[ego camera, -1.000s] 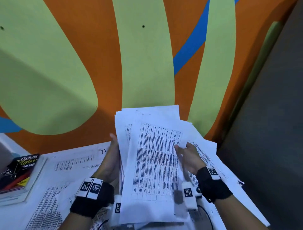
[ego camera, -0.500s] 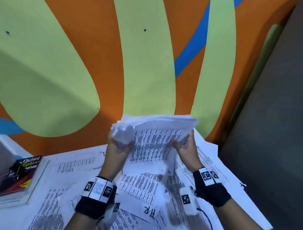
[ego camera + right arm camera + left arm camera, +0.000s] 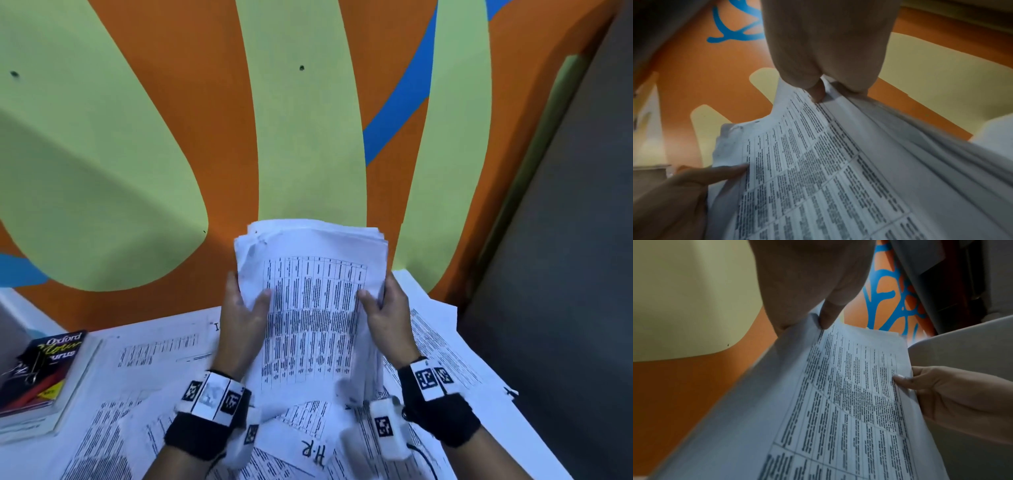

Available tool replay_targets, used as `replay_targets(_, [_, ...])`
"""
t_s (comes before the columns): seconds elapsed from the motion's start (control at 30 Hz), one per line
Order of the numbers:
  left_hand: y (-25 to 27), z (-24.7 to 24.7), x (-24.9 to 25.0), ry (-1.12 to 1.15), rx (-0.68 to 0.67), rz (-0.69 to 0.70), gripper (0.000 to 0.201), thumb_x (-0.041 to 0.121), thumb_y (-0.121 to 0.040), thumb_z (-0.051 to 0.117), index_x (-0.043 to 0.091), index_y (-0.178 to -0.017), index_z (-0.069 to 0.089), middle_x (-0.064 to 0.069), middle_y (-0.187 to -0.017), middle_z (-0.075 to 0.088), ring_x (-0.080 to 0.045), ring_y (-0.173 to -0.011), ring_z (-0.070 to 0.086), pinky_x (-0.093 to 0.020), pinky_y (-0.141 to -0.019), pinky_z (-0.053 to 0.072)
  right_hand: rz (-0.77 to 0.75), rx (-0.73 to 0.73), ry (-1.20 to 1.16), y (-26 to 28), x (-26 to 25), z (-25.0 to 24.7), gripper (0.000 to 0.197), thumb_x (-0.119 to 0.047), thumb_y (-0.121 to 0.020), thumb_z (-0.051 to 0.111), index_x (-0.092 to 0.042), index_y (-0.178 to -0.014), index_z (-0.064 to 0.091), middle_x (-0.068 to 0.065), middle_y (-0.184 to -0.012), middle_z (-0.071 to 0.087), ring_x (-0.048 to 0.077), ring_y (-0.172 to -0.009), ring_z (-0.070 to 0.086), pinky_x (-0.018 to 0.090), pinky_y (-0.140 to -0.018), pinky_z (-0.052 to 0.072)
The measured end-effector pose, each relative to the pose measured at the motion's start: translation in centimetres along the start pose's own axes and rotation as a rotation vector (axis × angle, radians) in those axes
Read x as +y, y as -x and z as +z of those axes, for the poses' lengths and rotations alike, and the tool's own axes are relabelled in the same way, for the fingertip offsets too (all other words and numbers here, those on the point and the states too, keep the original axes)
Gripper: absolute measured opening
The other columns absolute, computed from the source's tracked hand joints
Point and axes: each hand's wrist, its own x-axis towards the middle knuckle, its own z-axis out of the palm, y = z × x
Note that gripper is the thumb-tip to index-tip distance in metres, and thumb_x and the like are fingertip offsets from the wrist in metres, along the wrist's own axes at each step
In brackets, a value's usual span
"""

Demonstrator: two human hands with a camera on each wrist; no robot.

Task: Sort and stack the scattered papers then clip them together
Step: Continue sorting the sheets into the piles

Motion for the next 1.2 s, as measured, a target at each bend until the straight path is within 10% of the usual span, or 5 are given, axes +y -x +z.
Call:
replay_targets(0.23, [-1.2,-0.8,2.0,0.199,0.047,0.066,0.068,0.014,-0.081,0.073,0.012,-0.136,0.034,-0.008,-0.134,0.054,-0.020,-0.117,0.058,-0.038,-0.100,0.046,-0.074,-0.022,-0.069,-2.1,-3.1,-0.7,0.043,-0.017,-0.095,0.057,-0.012,-0.132,0.036,0.011,-0.107,0.060,0.016,-0.094,0.058,0.018,-0.078,0.048])
replay_targets(0.37, [-0.6,0.2,-0.1,0.157,-0.009,-0.031,0.054,0.001,-0.084,0.067,0.026,-0.121,0.036,-0.006,-0.118,0.057,-0.017,-0.096,0.059,-0.019,-0.074,0.050,0.023,-0.129,0.023,-0.5,0.4,0.3,0.054,-0.009,-0.096,0.050,-0.041,-0.132,0.026,-0.010,-0.105,0.063,-0.003,-0.091,0.062,0.037,-0.092,0.049])
replay_targets(0.47, [-0.8,0.5,0.2,0.163,0.012,-0.026,0.048,0.000,-0.084,0.065,0.022,-0.118,0.039,-0.008,-0.114,0.059,-0.022,-0.097,0.060,-0.030,-0.074,0.050,-0.004,0.003,0.009,-0.5,1.0,0.9,0.047,-0.011,-0.093,0.047,-0.049,-0.120,0.039,0.001,-0.094,0.065,0.023,-0.087,0.065,0.045,-0.084,0.051])
replay_targets(0.93, [0.1,-0.1,-2.6,0.145,-0.150,-0.131,0.023,0.032,-0.072,0.079,0.011,-0.073,0.070,0.001,-0.071,0.075,-0.018,-0.066,0.070,-0.037,-0.066,0.057,0.126,-0.086,0.041,-1.8,5.0,-2.5,0.018,-0.021,-0.093,0.058,-0.009,-0.106,0.057,0.008,-0.095,0.063,0.011,-0.085,0.058,0.025,-0.075,0.047])
replay_targets(1.2, [-1.6,-2.5,-2.8,-0.085,0.086,-0.109,0.049,0.034,-0.080,0.072,0.012,-0.055,0.035,-0.005,-0.046,0.032,-0.012,-0.034,0.021,-0.023,-0.049,0.022,0.825,-0.299,1.038,-2.5,17.7,-13.4,0.112,-0.081,-0.049,0.069,-0.012,-0.131,0.039,0.016,-0.135,0.045,0.037,-0.124,0.046,0.048,-0.099,0.042])
